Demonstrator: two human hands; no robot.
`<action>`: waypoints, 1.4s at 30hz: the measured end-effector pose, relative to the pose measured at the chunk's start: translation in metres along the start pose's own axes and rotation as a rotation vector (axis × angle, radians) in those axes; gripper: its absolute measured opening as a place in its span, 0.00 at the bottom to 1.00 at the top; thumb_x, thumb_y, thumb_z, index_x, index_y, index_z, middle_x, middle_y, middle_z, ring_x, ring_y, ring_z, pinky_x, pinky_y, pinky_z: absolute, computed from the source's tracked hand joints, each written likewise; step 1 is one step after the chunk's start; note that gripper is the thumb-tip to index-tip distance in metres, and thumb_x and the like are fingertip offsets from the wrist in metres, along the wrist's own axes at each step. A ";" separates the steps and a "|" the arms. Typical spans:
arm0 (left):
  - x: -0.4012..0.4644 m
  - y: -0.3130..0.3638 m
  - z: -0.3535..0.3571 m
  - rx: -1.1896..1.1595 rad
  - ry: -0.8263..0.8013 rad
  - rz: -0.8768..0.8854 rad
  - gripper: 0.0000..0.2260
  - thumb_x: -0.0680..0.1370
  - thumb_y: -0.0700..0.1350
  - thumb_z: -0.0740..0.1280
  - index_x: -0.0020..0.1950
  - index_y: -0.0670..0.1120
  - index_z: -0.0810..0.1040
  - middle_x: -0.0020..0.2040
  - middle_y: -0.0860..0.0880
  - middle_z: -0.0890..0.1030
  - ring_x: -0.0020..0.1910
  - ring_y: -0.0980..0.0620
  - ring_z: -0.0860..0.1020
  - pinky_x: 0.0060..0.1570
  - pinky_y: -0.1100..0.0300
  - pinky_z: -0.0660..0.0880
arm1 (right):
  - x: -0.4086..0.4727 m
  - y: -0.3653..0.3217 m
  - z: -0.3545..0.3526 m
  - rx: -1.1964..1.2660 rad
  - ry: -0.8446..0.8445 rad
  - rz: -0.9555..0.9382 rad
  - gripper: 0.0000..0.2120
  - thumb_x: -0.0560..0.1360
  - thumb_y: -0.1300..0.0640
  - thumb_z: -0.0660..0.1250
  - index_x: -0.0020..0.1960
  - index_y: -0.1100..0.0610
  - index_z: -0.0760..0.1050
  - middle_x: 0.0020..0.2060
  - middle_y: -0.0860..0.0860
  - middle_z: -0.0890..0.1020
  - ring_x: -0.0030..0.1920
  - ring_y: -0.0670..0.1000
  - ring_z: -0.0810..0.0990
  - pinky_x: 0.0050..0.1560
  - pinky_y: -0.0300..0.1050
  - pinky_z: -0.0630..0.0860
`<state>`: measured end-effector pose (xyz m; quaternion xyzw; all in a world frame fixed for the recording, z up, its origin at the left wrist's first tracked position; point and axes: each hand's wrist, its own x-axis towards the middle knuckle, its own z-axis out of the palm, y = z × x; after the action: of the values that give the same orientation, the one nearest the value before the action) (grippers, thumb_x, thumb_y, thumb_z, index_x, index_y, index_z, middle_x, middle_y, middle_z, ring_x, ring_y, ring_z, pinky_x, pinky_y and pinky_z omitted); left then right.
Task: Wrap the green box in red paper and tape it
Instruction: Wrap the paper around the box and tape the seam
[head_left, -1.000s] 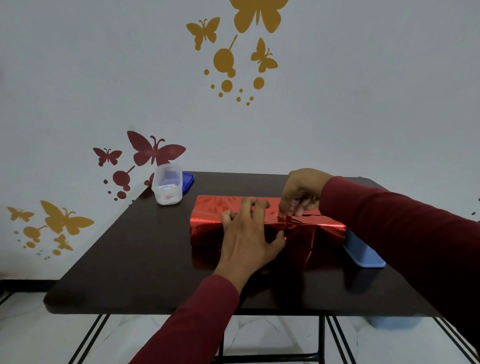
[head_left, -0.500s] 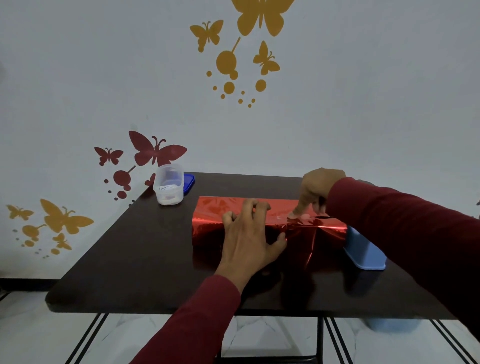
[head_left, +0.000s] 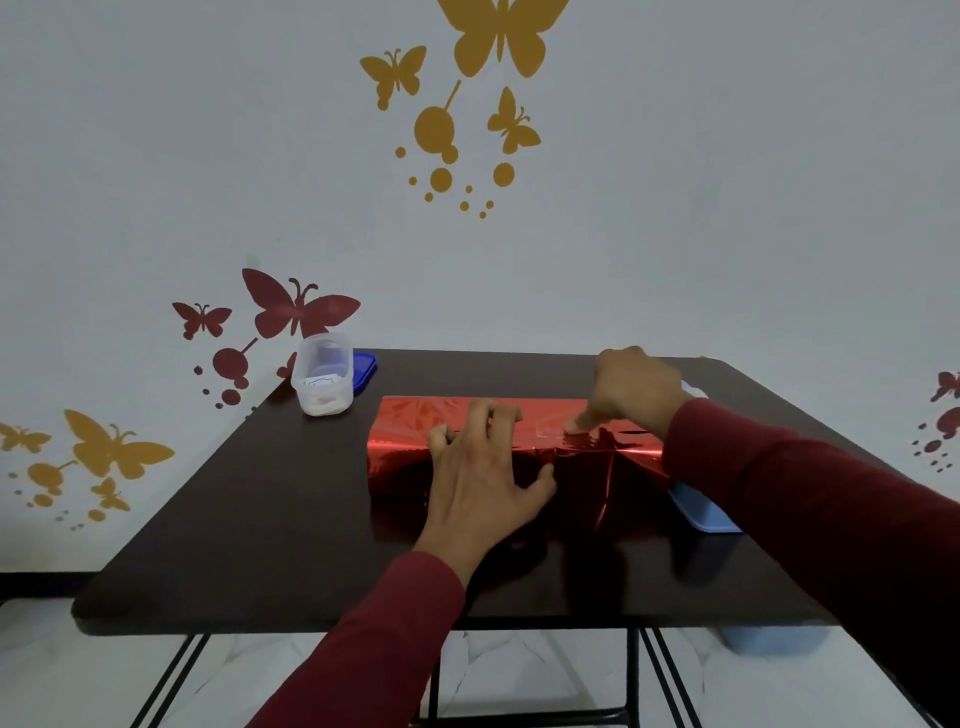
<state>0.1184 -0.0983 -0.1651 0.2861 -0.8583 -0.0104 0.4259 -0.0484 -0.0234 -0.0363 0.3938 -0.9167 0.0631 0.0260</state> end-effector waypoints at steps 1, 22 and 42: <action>0.000 0.000 -0.001 0.001 0.002 0.002 0.28 0.72 0.67 0.67 0.66 0.52 0.72 0.60 0.53 0.71 0.47 0.54 0.76 0.60 0.45 0.69 | 0.000 0.006 0.004 0.003 0.007 0.007 0.28 0.60 0.38 0.84 0.40 0.53 0.71 0.39 0.50 0.75 0.45 0.58 0.78 0.46 0.49 0.73; -0.001 0.001 -0.001 0.036 0.000 0.003 0.29 0.72 0.68 0.66 0.66 0.52 0.73 0.59 0.54 0.73 0.50 0.54 0.75 0.59 0.45 0.68 | -0.024 0.009 0.019 0.049 0.268 -0.086 0.21 0.68 0.44 0.79 0.40 0.57 0.72 0.40 0.53 0.78 0.40 0.57 0.77 0.38 0.46 0.71; 0.000 0.025 -0.008 -0.076 0.060 0.249 0.16 0.75 0.56 0.69 0.59 0.51 0.77 0.68 0.50 0.71 0.66 0.51 0.71 0.63 0.47 0.66 | -0.078 0.119 0.010 0.565 0.324 0.115 0.04 0.71 0.52 0.72 0.41 0.44 0.85 0.41 0.43 0.85 0.41 0.43 0.79 0.39 0.41 0.74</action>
<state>0.1121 -0.0757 -0.1540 0.1613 -0.8730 0.0187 0.4599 -0.0810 0.1120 -0.0651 0.3177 -0.8676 0.3782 0.0576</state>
